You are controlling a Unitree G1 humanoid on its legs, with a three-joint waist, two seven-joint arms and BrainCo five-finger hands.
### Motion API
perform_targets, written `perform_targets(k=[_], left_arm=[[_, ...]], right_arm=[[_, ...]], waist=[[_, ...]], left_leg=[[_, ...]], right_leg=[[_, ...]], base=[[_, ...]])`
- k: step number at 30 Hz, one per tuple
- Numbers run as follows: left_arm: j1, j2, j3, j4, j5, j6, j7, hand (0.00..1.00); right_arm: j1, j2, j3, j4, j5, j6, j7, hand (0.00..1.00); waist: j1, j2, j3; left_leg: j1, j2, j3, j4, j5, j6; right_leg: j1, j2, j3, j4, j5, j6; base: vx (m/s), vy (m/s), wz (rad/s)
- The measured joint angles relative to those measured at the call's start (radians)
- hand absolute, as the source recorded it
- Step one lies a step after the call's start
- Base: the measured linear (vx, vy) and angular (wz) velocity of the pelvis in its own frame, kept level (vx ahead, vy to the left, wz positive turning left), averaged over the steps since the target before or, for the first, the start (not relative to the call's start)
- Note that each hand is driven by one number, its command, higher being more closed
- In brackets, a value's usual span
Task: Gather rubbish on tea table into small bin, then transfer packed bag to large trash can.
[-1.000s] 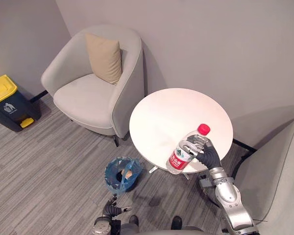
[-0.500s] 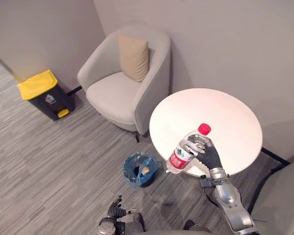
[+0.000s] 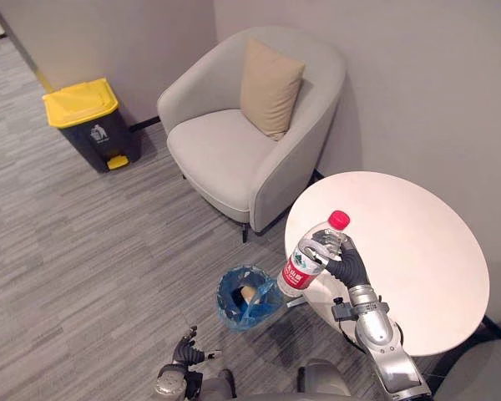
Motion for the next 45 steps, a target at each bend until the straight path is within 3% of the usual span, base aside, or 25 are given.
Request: perform_targets(k=[1, 3, 4, 12, 21, 24, 28, 29, 30, 33, 34, 35, 37, 38, 40, 45], left_arm=[[-0.008, -0.01, -0.001, 0.005, 0.0, 0.0, -0.001, 0.0], [-0.005, -0.043, -0.001, 0.005, 0.0, -0.001, -0.003, 0.0], [-0.004, -0.043, -0.001, 0.005, 0.0, 0.0, -0.003, 0.0], [0.017, -0.041, 0.002, 0.003, 0.0, 0.0, -0.004, 0.0], [0.017, -0.03, 0.001, 0.003, 0.001, -0.001, -0.005, 0.0], [0.002, -0.017, 0.001, -0.003, 0.0, 0.0, -0.004, 0.0], [-0.055, -0.014, 0.0, -0.008, -0.002, 0.0, 0.0, 0.0], [-0.071, -0.014, -0.001, -0.015, -0.004, -0.001, 0.002, 0.0], [-0.131, -0.024, 0.0, -0.103, -0.04, -0.001, 0.026, 0.0], [-0.132, -0.038, 0.001, -0.143, -0.043, -0.001, 0.042, 0.0], [-0.153, -0.036, 0.004, -0.165, -0.044, -0.003, 0.044, 0.0], [-0.172, -0.033, 0.005, -0.18, -0.044, -0.002, 0.044, 0.0], [-0.259, -0.03, 0.009, -0.24, -0.058, -0.01, 0.067, 0.0], [-0.326, -0.033, 0.032, -0.242, -0.071, -0.012, 0.075, 0.0], [-0.409, -0.049, 0.047, -0.25, -0.082, -0.011, 0.087, 0.0], [-0.444, -0.079, 0.08, -0.293, -0.098, -0.014, 0.097, 0.0]], right_arm=[[-0.006, -0.005, -0.004, 0.003, 0.001, -0.002, -0.001, 1.0], [-0.011, -0.023, -0.015, 0.014, 0.001, 0.001, 0.0, 1.0], [-0.008, -0.024, -0.019, 0.014, 0.001, 0.001, 0.0, 1.0], [0.01, 0.0, -0.083, 0.014, 0.021, 0.001, 0.0, 1.0], [-0.004, 0.009, -0.035, 0.079, 0.019, 0.001, 0.001, 1.0], [-0.068, -0.022, 0.027, 0.084, 0.02, 0.001, 0.0, 1.0], [-0.217, -0.052, 0.1, 0.122, 0.005, 0.001, -0.003, 1.0], [-0.257, -0.062, 0.108, 0.129, -0.002, 0.004, -0.011, 1.0], [-0.417, -0.087, 0.148, 0.128, -0.075, 0.034, -0.07, 1.0], [-0.43, -0.086, 0.178, 0.115, -0.08, 0.038, -0.082, 1.0], [-0.463, -0.083, 0.184, 0.107, -0.08, 0.034, -0.085, 1.0], [-0.5, -0.085, 0.191, 0.107, -0.08, 0.033, -0.088, 1.0], [-0.657, -0.1, 0.211, 0.111, -0.124, 0.036, -0.118, 1.0], [-0.738, -0.098, 0.21, 0.145, -0.144, 0.041, -0.134, 1.0], [-0.825, -0.1, 0.209, 0.222, -0.16, 0.08, -0.152, 1.0], [-0.902, -0.115, 0.21, 0.304, -0.164, 0.116, -0.167, 1.0]], waist=[[-0.001, -0.006, 0.007], [0.01, 0.05, 0.002], [0.009, 0.055, 0.002], [0.026, 0.053, -0.007], [0.051, 0.047, -0.017], [0.054, 0.052, 0.002], [0.06, 0.074, 0.083], [0.06, 0.08, 0.107], [0.08, 0.078, 0.181], [0.083, 0.075, 0.193], [0.091, 0.087, 0.227], [0.094, 0.079, 0.244], [0.105, 0.081, 0.238], [0.103, 0.08, 0.264], [0.107, 0.073, 0.34], [0.113, 0.063, 0.348]], left_leg=[[0.001, -0.006, -0.015, 0.017, -0.011, -0.013], [-0.025, 0.026, -0.049, 0.036, -0.023, -0.032], [-0.025, 0.032, -0.053, 0.03, -0.024, -0.033], [0.013, 0.055, -0.134, -0.009, -0.001, -0.062], [-0.018, 0.046, -0.174, -0.075, 0.085, -0.075], [-0.112, 0.039, -0.187, -0.06, 0.109, -0.076], [-0.246, 0.014, -0.199, -0.014, 0.12, -0.074], [-0.284, 0.01, -0.191, 0.001, 0.12, -0.074], [-0.481, 0.019, -0.104, 0.154, 0.128, -0.06], [-0.491, 0.021, -0.086, 0.19, 0.122, -0.055], [-0.517, 0.024, -0.064, 0.221, 0.085, -0.05], [-0.541, 0.025, -0.053, 0.248, 0.077, -0.049], [-0.779, 0.059, -0.044, 0.402, 0.04, -0.045], [-0.864, 0.065, -0.04, 0.44, 0.039, -0.042], [-0.921, 0.081, -0.034, 0.504, 0.042, -0.035], [-1.084, 0.091, -0.018, 0.606, 0.029, -0.018]], right_leg=[[0.005, -0.002, -0.01, -0.003, 0.015, -0.001], [0.034, 0.022, -0.055, -0.046, 0.024, -0.011], [0.041, 0.027, -0.065, -0.056, 0.026, -0.013], [0.177, 0.042, -0.174, -0.165, 0.043, -0.023], [0.169, 0.043, -0.231, -0.209, 0.084, -0.032], [0.061, 0.027, -0.243, -0.138, 0.062, -0.034], [-0.096, -0.007, -0.252, -0.009, 0.037, -0.041], [-0.137, -0.023, -0.258, 0.024, 0.033, -0.042], [-0.33, -0.093, -0.268, 0.204, -0.014, -0.04], [-0.334, -0.106, -0.258, 0.224, -0.016, -0.038], [-0.355, -0.106, -0.246, 0.246, -0.033, -0.029], [-0.383, -0.105, -0.24, 0.264, -0.035, -0.028], [-0.603, -0.099, -0.218, 0.348, -0.034, -0.032], [-0.68, -0.1, -0.219, 0.378, -0.034, -0.031], [-0.727, -0.104, -0.215, 0.432, -0.029, -0.048], [-0.884, -0.104, -0.176, 0.524, -0.04, -0.044]], base=[[0.14, -0.103, 0.79], [0.12, -0.095, 0.45], [0.09, -0.125, 0.34], [0.02, -0.049, 0.37], [-0.09, -0.016, 0.2], [-0.23, -0.036, 0.21], [-0.25, -0.026, 0.23], [-0.35, -0.008, 0.64], [-0.3, 0.009, 0.6], [-0.07, 0.017, 0.12], [-0.06, 0.029, -0.21], [-0.11, 0.026, -0.29], [-0.17, 0.049, -0.22], [-0.2, 0.043, -0.05], [-0.11, -0.011, 0.1], [-0.01, -0.005, 0.07]])
